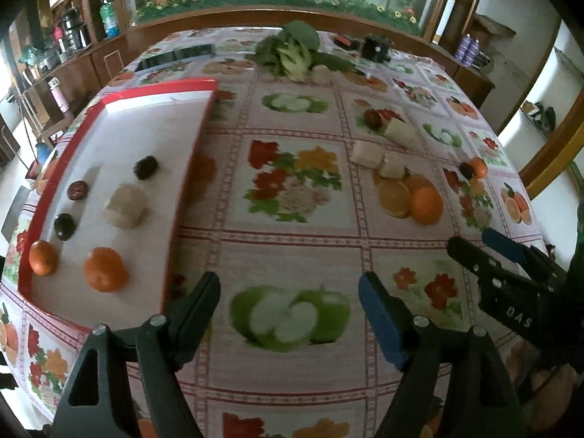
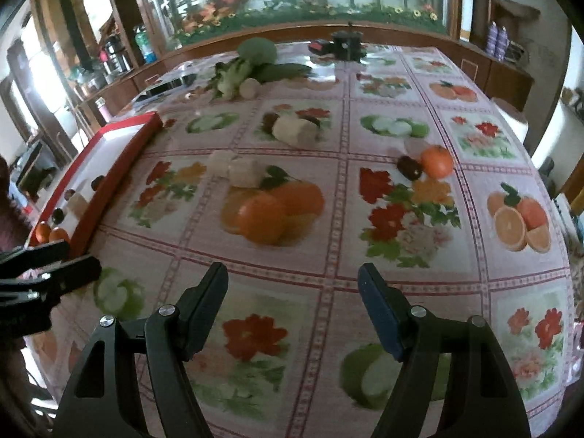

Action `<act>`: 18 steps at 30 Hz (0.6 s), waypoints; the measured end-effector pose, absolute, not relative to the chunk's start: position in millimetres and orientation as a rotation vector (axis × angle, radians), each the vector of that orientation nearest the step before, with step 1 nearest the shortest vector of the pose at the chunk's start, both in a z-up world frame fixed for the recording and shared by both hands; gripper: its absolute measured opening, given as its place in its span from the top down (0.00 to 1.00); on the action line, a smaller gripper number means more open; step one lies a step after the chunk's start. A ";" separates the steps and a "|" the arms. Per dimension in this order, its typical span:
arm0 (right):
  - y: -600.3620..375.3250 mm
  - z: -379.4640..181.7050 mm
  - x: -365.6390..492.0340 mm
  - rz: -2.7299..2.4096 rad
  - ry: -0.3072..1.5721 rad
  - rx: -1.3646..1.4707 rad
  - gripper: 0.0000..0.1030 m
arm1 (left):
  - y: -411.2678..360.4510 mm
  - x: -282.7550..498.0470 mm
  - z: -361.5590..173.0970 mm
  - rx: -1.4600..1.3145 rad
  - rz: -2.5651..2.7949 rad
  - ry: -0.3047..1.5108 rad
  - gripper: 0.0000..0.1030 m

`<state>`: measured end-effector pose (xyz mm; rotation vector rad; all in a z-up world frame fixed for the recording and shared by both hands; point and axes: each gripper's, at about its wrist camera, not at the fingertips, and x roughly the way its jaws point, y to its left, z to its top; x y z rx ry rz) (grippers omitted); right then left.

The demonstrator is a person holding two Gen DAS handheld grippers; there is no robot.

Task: Organize fruits
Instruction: 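Move both grippers back toward the fruits on the table, then grasp an orange with the right gripper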

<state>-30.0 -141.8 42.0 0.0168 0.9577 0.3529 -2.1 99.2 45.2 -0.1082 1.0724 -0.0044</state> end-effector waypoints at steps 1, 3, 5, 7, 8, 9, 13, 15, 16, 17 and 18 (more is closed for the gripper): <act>-142.5 41.8 -27.0 0.359 0.959 0.028 0.28 | 96.8 -1.9 44.7 -0.105 -0.005 1.075 0.22; -141.9 43.0 -19.1 0.393 0.963 0.056 0.28 | 94.3 -1.5 44.0 -0.103 -0.003 1.078 0.22; -137.7 43.5 -12.5 0.410 0.965 0.049 0.28 | 93.8 -1.4 44.2 -0.111 0.001 1.078 0.22; -129.2 42.0 -4.8 0.436 0.974 0.022 0.27 | 94.3 -0.7 43.6 -0.116 0.009 1.079 0.22; -126.6 40.7 -2.6 0.441 0.975 0.015 0.27 | 94.6 -0.2 43.5 -0.120 0.014 1.080 0.22; -123.4 38.7 0.7 0.457 0.978 0.014 0.27 | 95.2 1.1 43.1 -0.125 0.018 1.081 0.22; -119.7 28.2 10.2 0.498 0.993 0.038 0.43 | 95.4 8.0 41.7 -0.141 0.029 1.087 0.22; -119.6 26.5 11.0 0.512 0.980 0.021 0.62 | 93.4 12.7 41.2 -0.135 0.033 1.089 0.22; -119.5 26.7 10.7 0.525 0.981 0.017 0.65 | 91.4 15.8 40.7 -0.129 0.033 1.089 0.22; -120.4 27.3 9.7 0.529 0.979 0.013 0.65 | 88.9 19.3 40.0 -0.122 0.033 1.090 0.22; -121.7 28.2 8.4 0.517 0.974 0.001 0.65 | 86.9 23.0 39.8 -0.115 0.033 1.090 0.22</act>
